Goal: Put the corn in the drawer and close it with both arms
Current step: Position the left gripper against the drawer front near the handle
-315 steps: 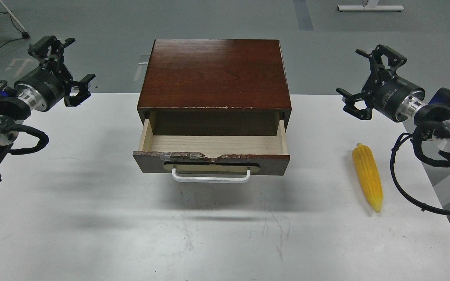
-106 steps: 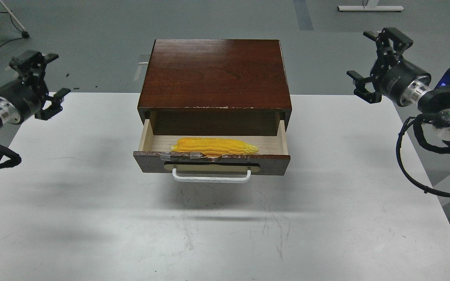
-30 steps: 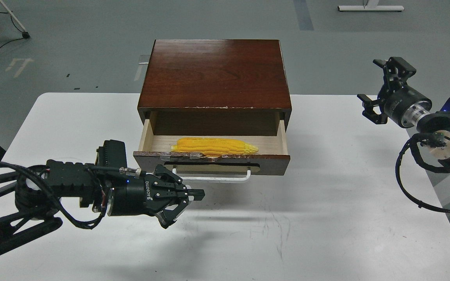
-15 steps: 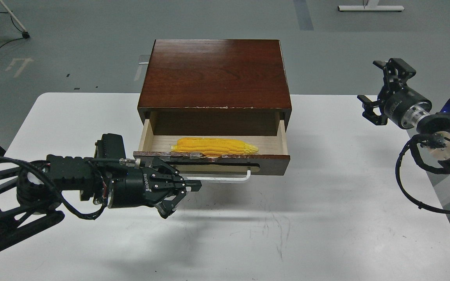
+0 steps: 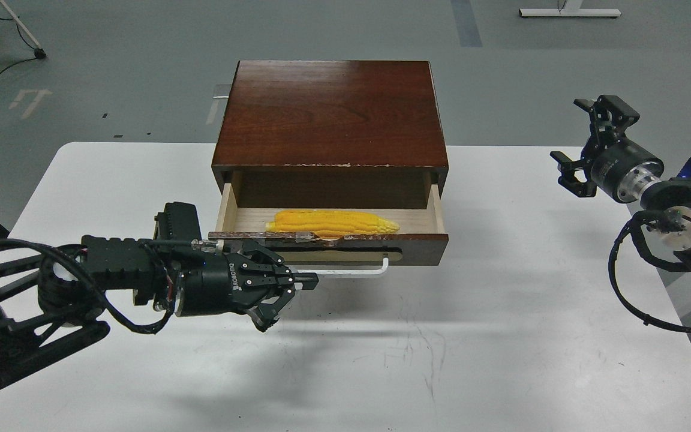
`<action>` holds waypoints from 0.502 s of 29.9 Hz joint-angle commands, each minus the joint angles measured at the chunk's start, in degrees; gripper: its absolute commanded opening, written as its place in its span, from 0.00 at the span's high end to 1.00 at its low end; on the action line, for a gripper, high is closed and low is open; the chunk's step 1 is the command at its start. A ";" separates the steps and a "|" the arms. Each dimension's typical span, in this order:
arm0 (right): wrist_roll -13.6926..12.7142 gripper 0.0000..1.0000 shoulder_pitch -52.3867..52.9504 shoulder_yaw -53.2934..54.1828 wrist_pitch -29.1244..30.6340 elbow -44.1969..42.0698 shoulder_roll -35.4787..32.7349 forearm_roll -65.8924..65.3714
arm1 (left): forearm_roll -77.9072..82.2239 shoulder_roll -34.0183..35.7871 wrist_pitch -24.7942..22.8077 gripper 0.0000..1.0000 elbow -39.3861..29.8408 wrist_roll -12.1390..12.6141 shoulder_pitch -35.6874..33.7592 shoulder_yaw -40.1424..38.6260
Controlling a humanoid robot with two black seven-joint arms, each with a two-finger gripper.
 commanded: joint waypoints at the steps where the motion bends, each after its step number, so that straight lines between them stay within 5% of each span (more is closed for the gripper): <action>1: 0.00 0.00 -0.01 0.00 0.00 -0.34 0.05 0.00 | 0.00 0.30 -0.01 1.00 -0.18 -0.09 -0.09 -0.08; 15: 0.00 0.00 -0.10 0.00 0.00 -0.34 0.05 0.00 | 0.09 -0.49 -0.01 1.00 0.17 2.11 -0.18 -3.42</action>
